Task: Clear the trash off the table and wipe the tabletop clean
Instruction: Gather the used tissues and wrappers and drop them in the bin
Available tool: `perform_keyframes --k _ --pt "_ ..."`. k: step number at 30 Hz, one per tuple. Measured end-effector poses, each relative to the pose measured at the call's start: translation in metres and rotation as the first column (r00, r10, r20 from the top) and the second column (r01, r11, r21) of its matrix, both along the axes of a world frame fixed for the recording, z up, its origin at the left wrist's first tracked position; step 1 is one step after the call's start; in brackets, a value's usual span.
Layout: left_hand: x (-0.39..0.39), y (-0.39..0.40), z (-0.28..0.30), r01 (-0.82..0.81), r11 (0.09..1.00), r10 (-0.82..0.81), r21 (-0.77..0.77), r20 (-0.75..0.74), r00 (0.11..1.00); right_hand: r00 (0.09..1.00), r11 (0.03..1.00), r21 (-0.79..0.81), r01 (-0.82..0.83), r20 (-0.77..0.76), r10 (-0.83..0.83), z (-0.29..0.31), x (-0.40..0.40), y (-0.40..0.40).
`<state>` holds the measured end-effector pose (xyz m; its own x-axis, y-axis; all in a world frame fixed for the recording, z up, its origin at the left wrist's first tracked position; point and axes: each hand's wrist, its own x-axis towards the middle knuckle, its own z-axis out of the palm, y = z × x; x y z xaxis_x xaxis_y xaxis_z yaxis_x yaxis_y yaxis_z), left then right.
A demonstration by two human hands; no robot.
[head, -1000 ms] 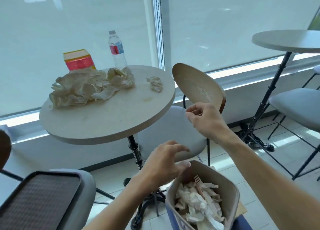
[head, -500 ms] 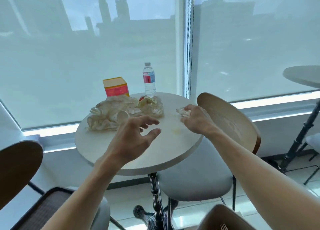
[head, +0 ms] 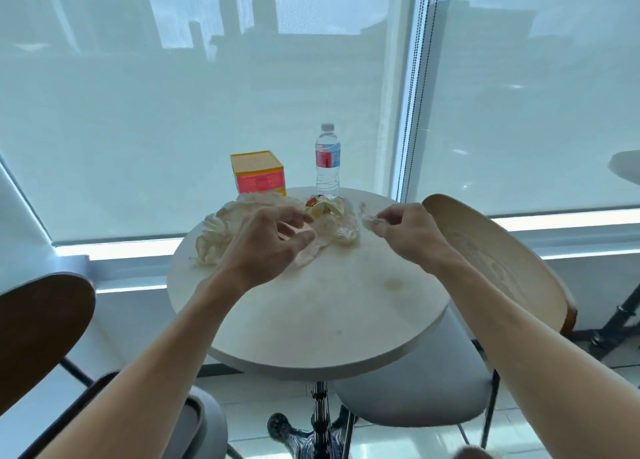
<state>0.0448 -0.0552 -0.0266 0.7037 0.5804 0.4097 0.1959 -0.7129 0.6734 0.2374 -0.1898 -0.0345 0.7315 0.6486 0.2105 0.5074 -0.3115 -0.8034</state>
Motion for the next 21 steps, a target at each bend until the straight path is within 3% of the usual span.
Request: perform_keyframes --k 3,6,13,14,16,18,21 --pt "0.005 0.008 0.001 0.067 0.995 -0.064 -0.067 0.048 0.997 0.956 0.972 0.068 -0.223 -0.183 0.232 0.019 -0.026 0.015" --pt "0.003 0.018 -0.002 0.129 0.986 -0.121 -0.105 0.084 0.989 0.877 0.917 0.134 -0.376 -0.266 0.399 0.027 -0.046 0.032" --pt "-0.018 0.045 -0.007 0.120 0.983 -0.087 -0.141 0.220 0.972 0.804 0.859 0.097 -0.502 -0.313 0.506 0.021 -0.056 0.066" --pt "-0.021 0.050 -0.008 0.098 0.985 -0.063 -0.144 0.232 0.971 0.842 0.880 0.053 -0.471 -0.271 0.467 0.018 -0.055 0.070" --pt "-0.026 0.059 -0.010 0.061 0.985 -0.020 -0.161 0.245 0.969 0.925 0.907 -0.180 -0.381 -0.061 0.376 0.011 -0.054 0.074" --pt "-0.031 0.065 -0.011 0.049 0.984 -0.004 -0.172 0.253 0.967 0.922 0.858 -0.429 -0.282 0.127 0.366 0.000 -0.059 0.079" --pt "-0.036 0.071 -0.012 0.050 0.984 -0.004 -0.174 0.258 0.966 0.912 0.828 -0.512 -0.230 0.183 0.367 -0.012 -0.066 0.087"
